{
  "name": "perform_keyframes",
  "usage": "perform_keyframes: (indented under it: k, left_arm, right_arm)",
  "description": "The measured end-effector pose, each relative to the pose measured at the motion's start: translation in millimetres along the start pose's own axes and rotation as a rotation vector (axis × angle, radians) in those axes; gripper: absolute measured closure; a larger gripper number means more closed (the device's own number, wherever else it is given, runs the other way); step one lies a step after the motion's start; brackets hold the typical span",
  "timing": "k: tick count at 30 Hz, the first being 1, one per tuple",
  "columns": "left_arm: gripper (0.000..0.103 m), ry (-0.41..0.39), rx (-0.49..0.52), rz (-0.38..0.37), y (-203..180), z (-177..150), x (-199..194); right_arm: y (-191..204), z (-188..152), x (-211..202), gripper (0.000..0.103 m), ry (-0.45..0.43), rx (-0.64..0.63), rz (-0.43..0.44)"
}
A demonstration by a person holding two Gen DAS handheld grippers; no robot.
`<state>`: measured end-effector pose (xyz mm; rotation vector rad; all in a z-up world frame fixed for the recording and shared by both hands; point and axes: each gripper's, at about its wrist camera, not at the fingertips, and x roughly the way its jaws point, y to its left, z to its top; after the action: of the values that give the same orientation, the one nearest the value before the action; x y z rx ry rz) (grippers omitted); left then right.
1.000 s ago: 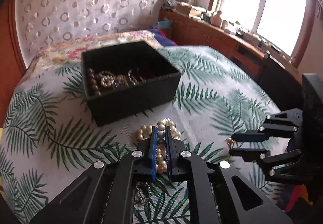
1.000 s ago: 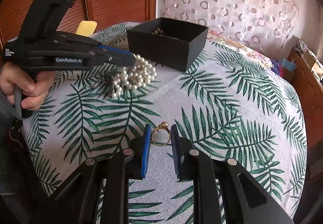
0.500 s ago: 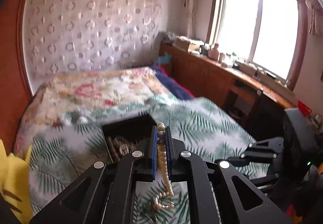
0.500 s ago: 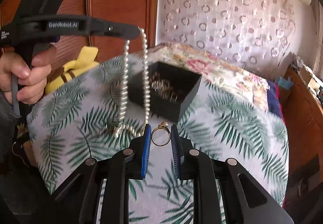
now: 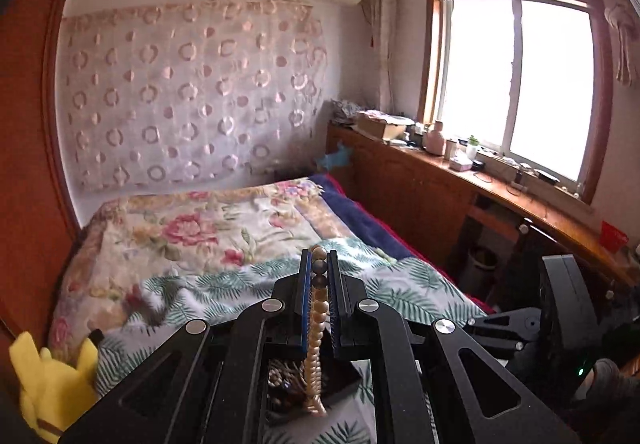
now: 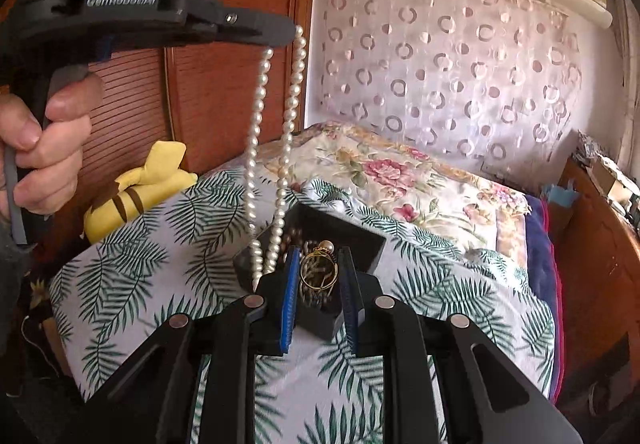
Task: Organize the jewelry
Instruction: 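Carry the pearl necklace into the box with the left tool while the right tool drops the gold ring in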
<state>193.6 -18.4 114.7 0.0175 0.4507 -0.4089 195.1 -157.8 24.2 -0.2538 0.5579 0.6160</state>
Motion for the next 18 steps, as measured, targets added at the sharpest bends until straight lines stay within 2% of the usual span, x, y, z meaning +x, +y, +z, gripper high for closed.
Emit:
perform_keyframes:
  k: [4,7,12,18]
  left_arm:
    - [0.097,0.011,-0.002,0.017,7.3,6.1,12.5]
    - [0.097,0.047,-0.006,0.023,14.0,-1.5,31.4]
    - [0.097,0.138,-0.049,0.043,30.3,-38.3,64.3]
    - [0.097,0.211,-0.07,0.061,39.5,-76.4,83.7]
  right_arm:
    - [-5.2,5.4,16.3,0.081,-0.003,0.007,0.015]
    - [-9.5,4.8,35.8,0.081,0.015,0.024,0.034]
    - [-11.3,-6.5,71.0,0.081,0.07,0.031,0.043]
    - [-7.9,-19.0,97.8,0.081,0.116,0.045,0.05]
